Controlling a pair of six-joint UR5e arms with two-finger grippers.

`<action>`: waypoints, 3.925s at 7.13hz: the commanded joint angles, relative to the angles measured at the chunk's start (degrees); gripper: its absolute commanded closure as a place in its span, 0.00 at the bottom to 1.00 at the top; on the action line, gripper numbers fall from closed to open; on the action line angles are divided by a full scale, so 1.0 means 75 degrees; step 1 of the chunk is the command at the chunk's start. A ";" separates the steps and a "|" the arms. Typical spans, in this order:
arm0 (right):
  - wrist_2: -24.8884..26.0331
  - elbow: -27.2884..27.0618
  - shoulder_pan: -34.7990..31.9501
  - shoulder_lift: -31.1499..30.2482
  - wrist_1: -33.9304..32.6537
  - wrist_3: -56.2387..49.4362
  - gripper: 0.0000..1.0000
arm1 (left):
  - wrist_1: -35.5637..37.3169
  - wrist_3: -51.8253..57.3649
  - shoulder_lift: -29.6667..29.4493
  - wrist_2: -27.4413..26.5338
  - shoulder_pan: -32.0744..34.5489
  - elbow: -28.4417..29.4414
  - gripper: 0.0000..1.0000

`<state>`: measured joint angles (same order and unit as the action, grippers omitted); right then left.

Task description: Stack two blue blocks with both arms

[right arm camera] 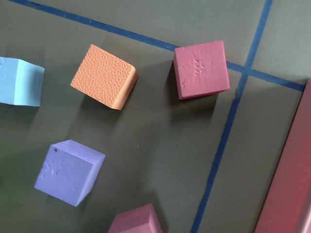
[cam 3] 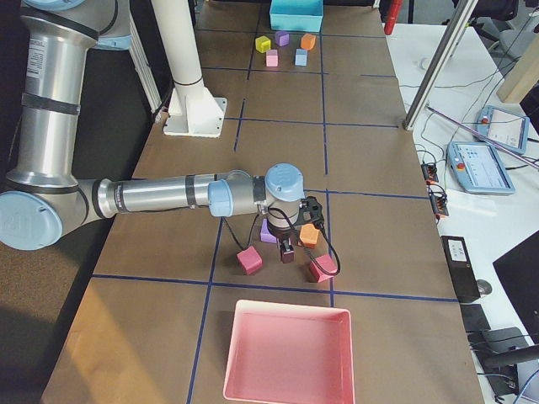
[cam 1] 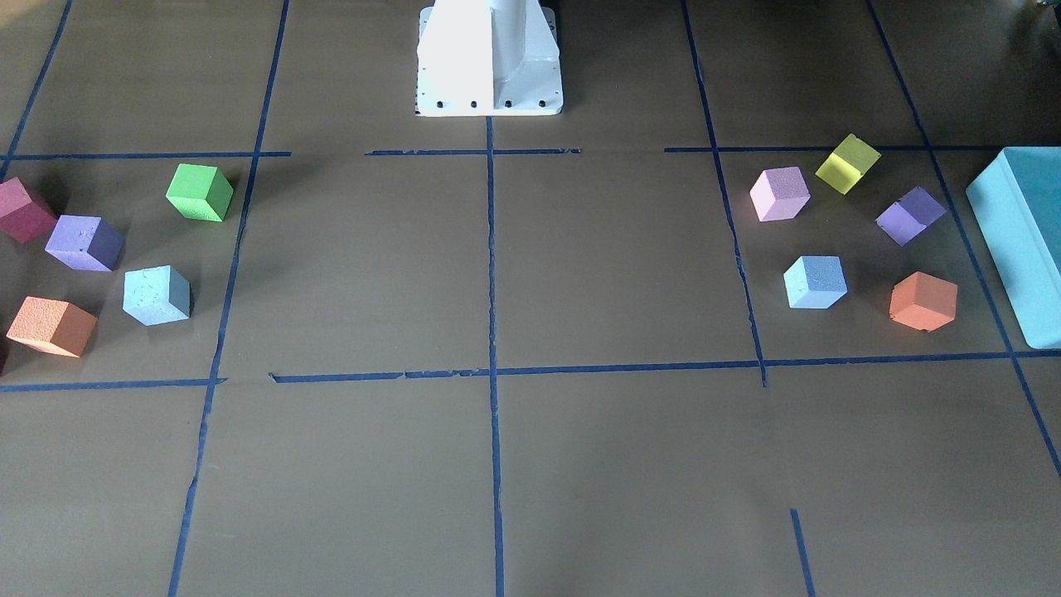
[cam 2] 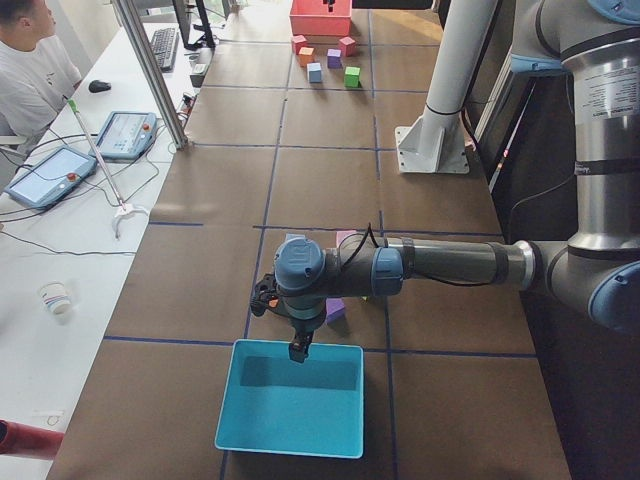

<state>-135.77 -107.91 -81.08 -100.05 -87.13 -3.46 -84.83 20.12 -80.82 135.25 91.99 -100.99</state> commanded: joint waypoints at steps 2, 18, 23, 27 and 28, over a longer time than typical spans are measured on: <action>0.0427 0.0009 0.2120 0.1241 0.1807 0.4382 0.00 | -0.0010 0.0001 -0.0005 0.0014 -0.0007 0.0024 0.00; 0.2423 0.1263 0.4342 0.1984 0.2231 0.5207 0.97 | -0.0010 0.0012 0.0019 0.0026 -0.0007 -0.0082 0.00; 0.2840 0.1797 0.5744 0.6356 -0.0728 0.8456 0.97 | -0.0010 0.0012 0.0007 0.0026 -0.0007 -0.0094 0.00; 0.3829 0.3969 0.6849 0.8336 -0.0687 1.0609 0.94 | 0.0002 0.0012 0.0042 0.0026 -0.0007 -0.0082 0.00; 0.3841 0.4051 0.6873 0.8336 -0.0687 1.0598 0.85 | 0.0002 0.0012 0.0054 0.0026 -0.0007 -0.0094 0.00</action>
<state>-107.49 -78.74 -30.14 -37.98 -92.31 75.39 -84.82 20.21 -80.52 135.44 91.93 -101.63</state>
